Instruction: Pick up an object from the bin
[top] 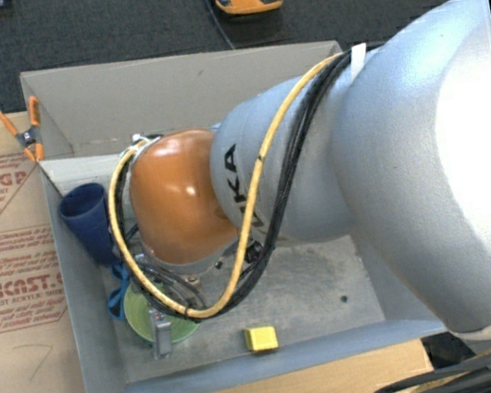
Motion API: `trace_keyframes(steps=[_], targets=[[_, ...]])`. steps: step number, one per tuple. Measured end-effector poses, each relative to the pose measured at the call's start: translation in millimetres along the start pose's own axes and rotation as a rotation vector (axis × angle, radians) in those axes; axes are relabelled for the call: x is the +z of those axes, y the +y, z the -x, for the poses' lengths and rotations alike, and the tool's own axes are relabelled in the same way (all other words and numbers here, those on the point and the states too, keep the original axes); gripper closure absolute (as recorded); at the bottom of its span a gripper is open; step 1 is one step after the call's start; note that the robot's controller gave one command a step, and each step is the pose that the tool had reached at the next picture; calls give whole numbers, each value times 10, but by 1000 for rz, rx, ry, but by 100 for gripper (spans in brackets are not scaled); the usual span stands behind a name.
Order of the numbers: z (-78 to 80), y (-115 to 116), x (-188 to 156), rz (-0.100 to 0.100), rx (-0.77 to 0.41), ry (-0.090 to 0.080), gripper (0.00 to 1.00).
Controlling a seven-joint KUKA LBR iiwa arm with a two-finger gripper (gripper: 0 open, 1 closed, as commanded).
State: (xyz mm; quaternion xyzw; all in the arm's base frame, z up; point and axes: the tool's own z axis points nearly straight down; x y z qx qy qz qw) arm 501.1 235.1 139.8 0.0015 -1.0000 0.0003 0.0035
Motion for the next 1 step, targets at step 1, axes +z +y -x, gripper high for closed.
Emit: trace_keyframes(steps=[1], targets=[[46,-734,633,-1,-185,1,0]])
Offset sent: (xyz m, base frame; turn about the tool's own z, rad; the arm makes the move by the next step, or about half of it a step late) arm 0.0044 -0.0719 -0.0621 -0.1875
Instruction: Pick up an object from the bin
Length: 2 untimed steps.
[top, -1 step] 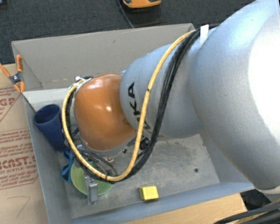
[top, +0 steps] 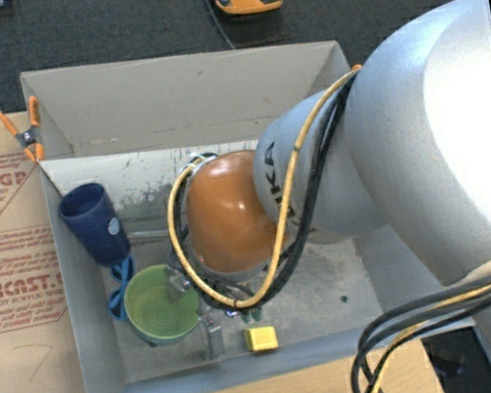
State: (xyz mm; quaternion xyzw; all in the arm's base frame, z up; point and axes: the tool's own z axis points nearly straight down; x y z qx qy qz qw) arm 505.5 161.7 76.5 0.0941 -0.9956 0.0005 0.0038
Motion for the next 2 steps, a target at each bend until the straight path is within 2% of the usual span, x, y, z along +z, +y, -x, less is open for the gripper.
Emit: trace_keyframes(steps=[1,2], targets=[[5,25,-11,3,-2,-1,100],[-314,-985,-192,1,-46,0,100]])
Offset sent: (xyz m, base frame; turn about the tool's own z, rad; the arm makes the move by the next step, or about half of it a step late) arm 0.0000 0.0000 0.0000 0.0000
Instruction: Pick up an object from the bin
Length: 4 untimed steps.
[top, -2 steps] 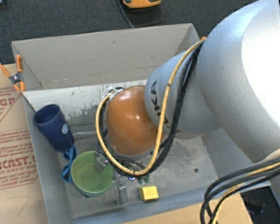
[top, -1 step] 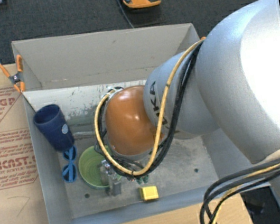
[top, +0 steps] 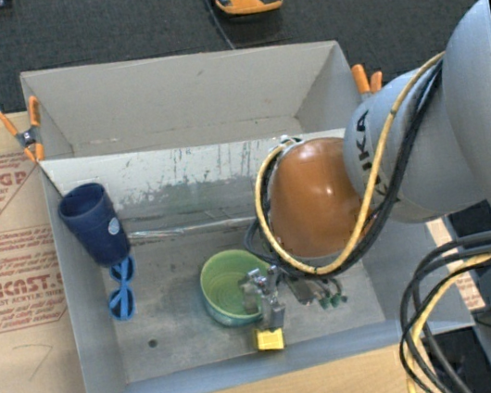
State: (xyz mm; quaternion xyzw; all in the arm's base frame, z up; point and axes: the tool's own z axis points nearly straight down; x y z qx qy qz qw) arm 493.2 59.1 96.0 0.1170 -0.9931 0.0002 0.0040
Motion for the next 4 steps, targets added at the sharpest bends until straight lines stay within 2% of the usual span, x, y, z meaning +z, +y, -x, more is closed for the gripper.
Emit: trace_keyframes(steps=[1,2,3,4], targets=[[97,-233,-25,0,-374,-2,100],[123,-334,-1041,-3,-350,-10,100],[393,-556,-256,0,-368,-7,100],[648,-877,225,3,-352,-10,100]])
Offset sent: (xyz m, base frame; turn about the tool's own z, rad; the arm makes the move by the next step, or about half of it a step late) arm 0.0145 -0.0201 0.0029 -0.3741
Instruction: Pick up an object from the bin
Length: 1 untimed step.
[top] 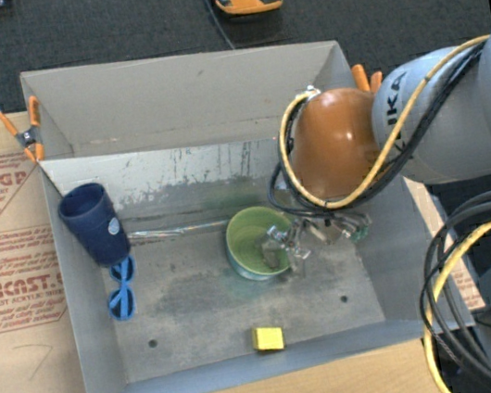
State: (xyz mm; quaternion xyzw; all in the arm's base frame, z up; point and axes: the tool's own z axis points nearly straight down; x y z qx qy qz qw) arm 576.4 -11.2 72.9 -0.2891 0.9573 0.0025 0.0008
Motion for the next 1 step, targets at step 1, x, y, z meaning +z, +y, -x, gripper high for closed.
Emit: trace_keyframes(steps=[1], targets=[[-301,23,-1511,-5,20,-7,100]])
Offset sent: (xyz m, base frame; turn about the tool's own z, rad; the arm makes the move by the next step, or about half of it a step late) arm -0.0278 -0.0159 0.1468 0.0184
